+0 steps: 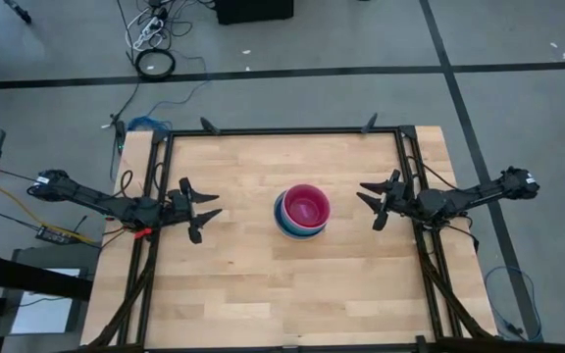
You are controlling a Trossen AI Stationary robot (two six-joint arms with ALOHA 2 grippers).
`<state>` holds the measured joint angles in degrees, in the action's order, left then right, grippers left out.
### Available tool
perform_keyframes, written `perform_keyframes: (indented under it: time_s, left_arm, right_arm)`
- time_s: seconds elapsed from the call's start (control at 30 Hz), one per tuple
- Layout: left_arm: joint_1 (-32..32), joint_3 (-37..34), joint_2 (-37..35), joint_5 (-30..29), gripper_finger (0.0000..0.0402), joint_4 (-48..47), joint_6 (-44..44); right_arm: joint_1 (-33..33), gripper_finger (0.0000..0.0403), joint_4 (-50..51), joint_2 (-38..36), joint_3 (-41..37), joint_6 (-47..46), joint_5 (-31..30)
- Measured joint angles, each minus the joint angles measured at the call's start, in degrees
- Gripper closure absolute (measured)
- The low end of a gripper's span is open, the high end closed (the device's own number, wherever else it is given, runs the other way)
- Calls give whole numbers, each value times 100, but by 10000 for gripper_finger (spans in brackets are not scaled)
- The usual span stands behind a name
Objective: Nest bowls inside each other
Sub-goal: Return to Home Position
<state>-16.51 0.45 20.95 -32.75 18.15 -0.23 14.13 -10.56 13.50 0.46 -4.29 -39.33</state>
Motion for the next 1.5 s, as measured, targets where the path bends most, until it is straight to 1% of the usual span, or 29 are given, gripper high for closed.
perform_keyframes:
  time_s: [1.5]
  left_arm:
    - [0, -2, 0, 0, 199, 0, -2]
  right_arm:
    - [-1, 260, -5, 0, -8, -3, 1]
